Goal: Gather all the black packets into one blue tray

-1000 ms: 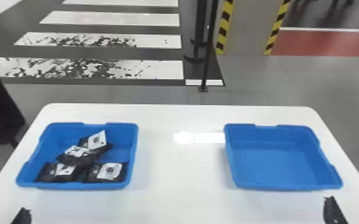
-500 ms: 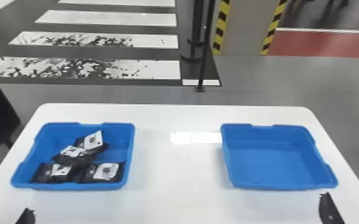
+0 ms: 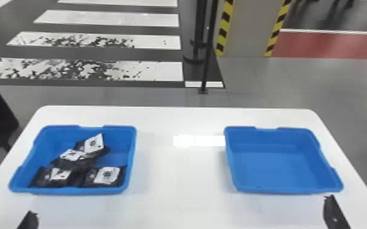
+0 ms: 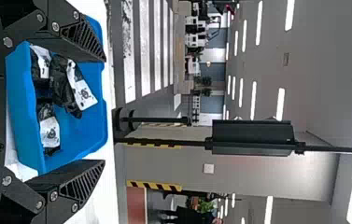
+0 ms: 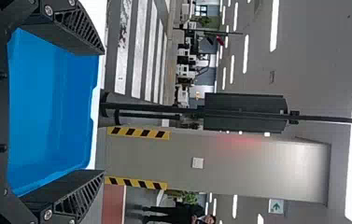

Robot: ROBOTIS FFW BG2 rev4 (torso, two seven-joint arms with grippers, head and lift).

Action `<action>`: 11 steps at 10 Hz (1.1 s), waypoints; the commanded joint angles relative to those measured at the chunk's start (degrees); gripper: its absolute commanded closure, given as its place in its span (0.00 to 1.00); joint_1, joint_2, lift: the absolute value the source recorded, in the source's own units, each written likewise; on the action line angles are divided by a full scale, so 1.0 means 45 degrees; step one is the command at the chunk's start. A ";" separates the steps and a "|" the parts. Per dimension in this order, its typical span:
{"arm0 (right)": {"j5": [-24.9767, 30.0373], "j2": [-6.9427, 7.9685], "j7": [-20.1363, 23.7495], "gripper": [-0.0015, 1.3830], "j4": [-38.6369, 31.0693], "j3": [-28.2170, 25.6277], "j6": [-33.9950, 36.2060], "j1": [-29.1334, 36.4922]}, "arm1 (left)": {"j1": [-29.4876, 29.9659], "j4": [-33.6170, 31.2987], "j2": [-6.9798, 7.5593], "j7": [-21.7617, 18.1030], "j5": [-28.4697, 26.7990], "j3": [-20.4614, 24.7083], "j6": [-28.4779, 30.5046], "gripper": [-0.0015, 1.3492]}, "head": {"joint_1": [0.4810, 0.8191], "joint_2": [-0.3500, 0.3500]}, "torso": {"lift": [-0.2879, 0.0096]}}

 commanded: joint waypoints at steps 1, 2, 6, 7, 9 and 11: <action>0.0000 0.0050 0.0001 0.09 0.0000 0.0000 0.0000 -0.0001 | -0.0003 0.0000 0.0033 0.0000 0.0010 -0.0050 0.0014 0.21 | 0.63 0.42 | 0.60; 0.0000 0.0050 0.0001 0.09 -0.0032 0.0000 0.0000 0.0030 | -0.0003 0.0000 0.0072 0.0000 0.0010 -0.0101 0.0076 0.21 | 0.63 0.41 | 0.60; 0.0076 0.0050 0.0001 0.09 -0.0188 0.0000 0.0000 0.0030 | -0.0159 0.0000 0.0111 0.0000 -0.0067 -0.0177 0.0108 0.21 | 0.63 0.40 | 0.60; 0.0076 0.0050 0.0001 0.09 -0.0188 0.0000 0.0000 0.0030 | -0.0159 0.0000 0.0111 0.0000 -0.0067 -0.0152 0.0108 0.21 | 0.63 0.40 | 0.60; 0.0076 0.0050 0.0001 0.09 -0.0219 0.0000 0.0000 0.0061 | -0.0221 0.0000 -0.0007 0.0000 -0.0194 0.0026 0.0076 0.21 | 0.63 0.41 | 0.60; 0.0127 0.0050 -0.0019 0.09 -0.0282 0.0000 0.0000 0.0092 | -0.0315 0.0000 -0.0079 0.0019 -0.0549 0.0483 -0.0017 0.21 | 0.63 0.42 | 0.60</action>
